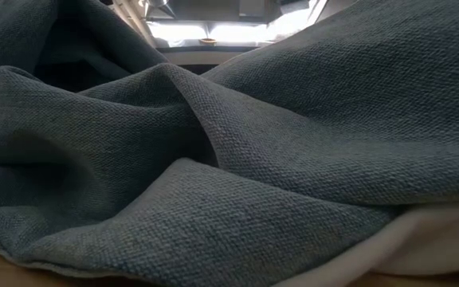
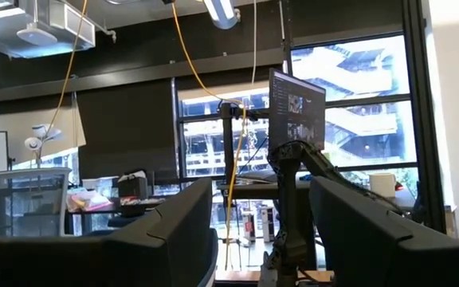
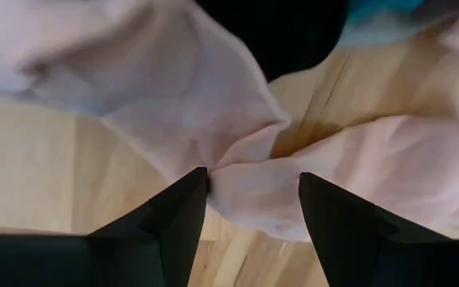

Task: Sort clothes
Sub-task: Put the pink sock into the blue laundry bin

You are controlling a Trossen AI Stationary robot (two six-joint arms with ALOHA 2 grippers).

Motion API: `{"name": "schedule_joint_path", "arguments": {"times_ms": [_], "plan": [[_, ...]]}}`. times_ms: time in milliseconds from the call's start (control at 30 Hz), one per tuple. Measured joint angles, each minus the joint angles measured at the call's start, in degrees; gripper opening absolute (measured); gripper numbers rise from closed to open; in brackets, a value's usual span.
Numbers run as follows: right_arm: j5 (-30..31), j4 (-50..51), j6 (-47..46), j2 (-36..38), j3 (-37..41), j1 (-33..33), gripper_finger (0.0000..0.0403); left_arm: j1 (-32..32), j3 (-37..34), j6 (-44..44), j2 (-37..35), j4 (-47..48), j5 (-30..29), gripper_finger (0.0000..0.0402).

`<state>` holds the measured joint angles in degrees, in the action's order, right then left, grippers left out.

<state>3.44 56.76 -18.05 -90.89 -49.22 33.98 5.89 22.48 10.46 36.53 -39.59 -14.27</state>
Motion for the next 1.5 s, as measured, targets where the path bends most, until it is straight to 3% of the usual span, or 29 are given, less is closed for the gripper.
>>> {"name": "schedule_joint_path", "arguments": {"times_ms": [267, 500, 667, 900, 1067, 1200, 1500], "plan": [[0.5, -6.4, -1.6, 0.1, 4.4, 0.0, 0.0218, 0.0, 0.0, -0.1, 0.0, 0.0, 0.0, 0.0208], [1.0, 0.6, -0.8, -0.1, 1.1, 0.1, 0.0209, 0.0, 0.0, 0.0, 0.0, 0.0, 0.0, 0.0208], [2.2, 5.4, 1.7, -0.1, -2.1, 0.1, 0.0148, 0.0, 0.0, 0.0, 0.0, 0.0, 0.0, 0.0208], [5.0, 7.3, 3.3, -0.1, -2.6, 0.1, 0.0015, 0.0, 0.0, 0.0, 0.0, 0.0, 0.0, 0.0208], [4.0, 9.4, 4.6, -0.1, -3.0, 0.1, 0.0025, 0.0, 0.0, 0.0, 0.0, 0.0, 0.0, 0.0208], [4.4, 13.2, 5.3, -0.1, -5.8, 0.2, 0.0009, 0.0, 0.0, 0.0, 0.0, 0.0, 0.0, 0.0208], [17.6, 28.1, 6.6, -0.1, -23.0, 0.2, 0.0008, 0.0, 0.0, 0.0, 0.0, 0.0, 0.0, 0.0208]]}}
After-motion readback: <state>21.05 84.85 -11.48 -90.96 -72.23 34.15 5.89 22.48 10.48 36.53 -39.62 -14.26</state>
